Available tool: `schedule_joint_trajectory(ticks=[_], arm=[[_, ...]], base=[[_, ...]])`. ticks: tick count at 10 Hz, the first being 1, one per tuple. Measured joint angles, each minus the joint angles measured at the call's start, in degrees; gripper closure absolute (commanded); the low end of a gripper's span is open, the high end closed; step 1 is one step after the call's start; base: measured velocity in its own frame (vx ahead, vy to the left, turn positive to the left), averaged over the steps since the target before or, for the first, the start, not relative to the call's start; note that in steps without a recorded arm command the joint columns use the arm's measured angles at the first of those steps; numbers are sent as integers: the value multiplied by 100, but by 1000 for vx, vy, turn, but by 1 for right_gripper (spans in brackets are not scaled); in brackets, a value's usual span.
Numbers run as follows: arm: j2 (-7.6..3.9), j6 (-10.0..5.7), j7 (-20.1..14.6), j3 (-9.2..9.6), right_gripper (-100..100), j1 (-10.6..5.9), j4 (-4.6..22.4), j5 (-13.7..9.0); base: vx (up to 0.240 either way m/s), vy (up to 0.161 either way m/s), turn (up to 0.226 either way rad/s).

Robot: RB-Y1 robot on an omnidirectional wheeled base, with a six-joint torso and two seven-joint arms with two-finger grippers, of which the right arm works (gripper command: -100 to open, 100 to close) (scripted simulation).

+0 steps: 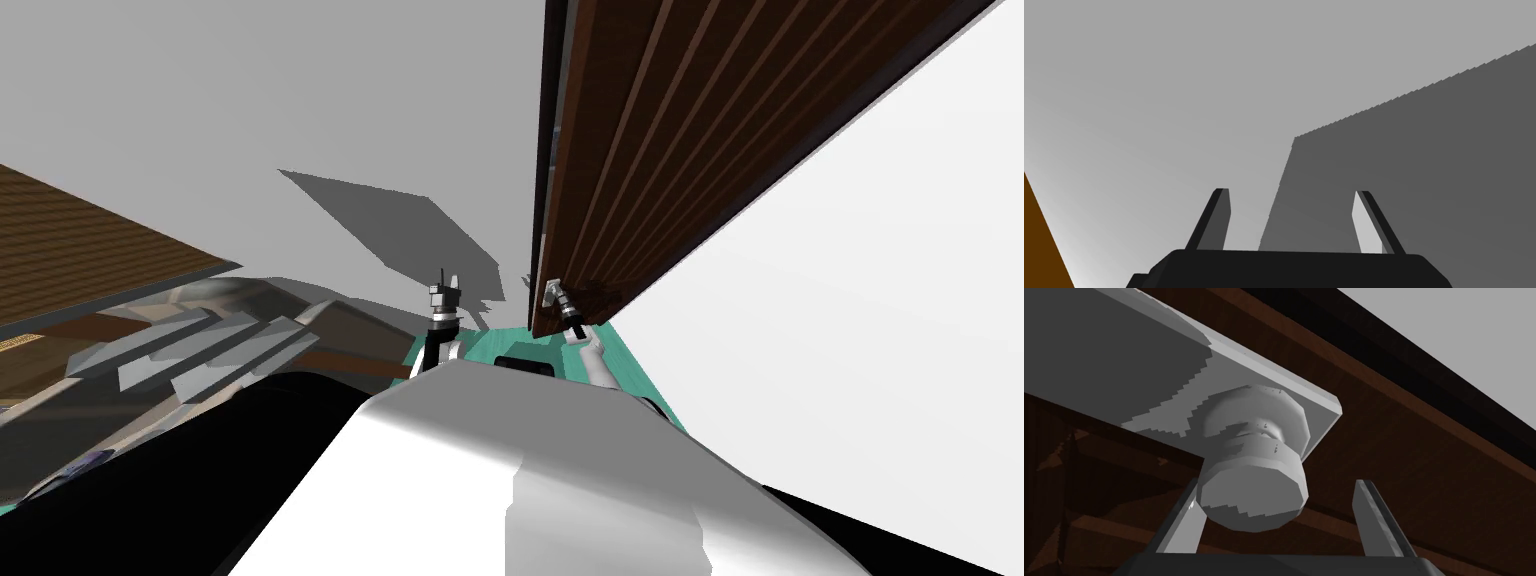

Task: Pull the door open

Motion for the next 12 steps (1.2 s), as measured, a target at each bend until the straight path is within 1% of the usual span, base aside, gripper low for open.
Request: schedule_joint_trajectory(ticks=[1, 2, 4, 5, 6, 7, 9, 10, 11, 12], arm=[[-26, 30, -148, 8, 100, -1, -7, -183], [-58, 16, -258, 8, 100, -45, 71, -290], [-98, 49, -524, 6, 100, -60, 94, -628], [-124, 33, -671, -10, 100, -64, 138, -824], [-122, 7, -751, -22, 100, -115, 247, -945], [-107, 10, -776, -15, 100, -150, 301, -987], [-115, -5, -789, -10, 100, -114, 284, -1003], [-102, 124, -808, 27, 100, -5, 48, -985], [-123, 180, -900, 42, 100, 53, -31, -1100], [-137, 149, -967, 23, 100, -58, 131, -1184]], base=[[-42, -38, 64], [-52, -18, 86], [-80, -56, 167], [-65, -44, 71], [-30, -28, -24], [-7, -8, -4], [2, 4, -2], [-16, -25, 121], [-35, -36, 78], [-54, -33, 92]])
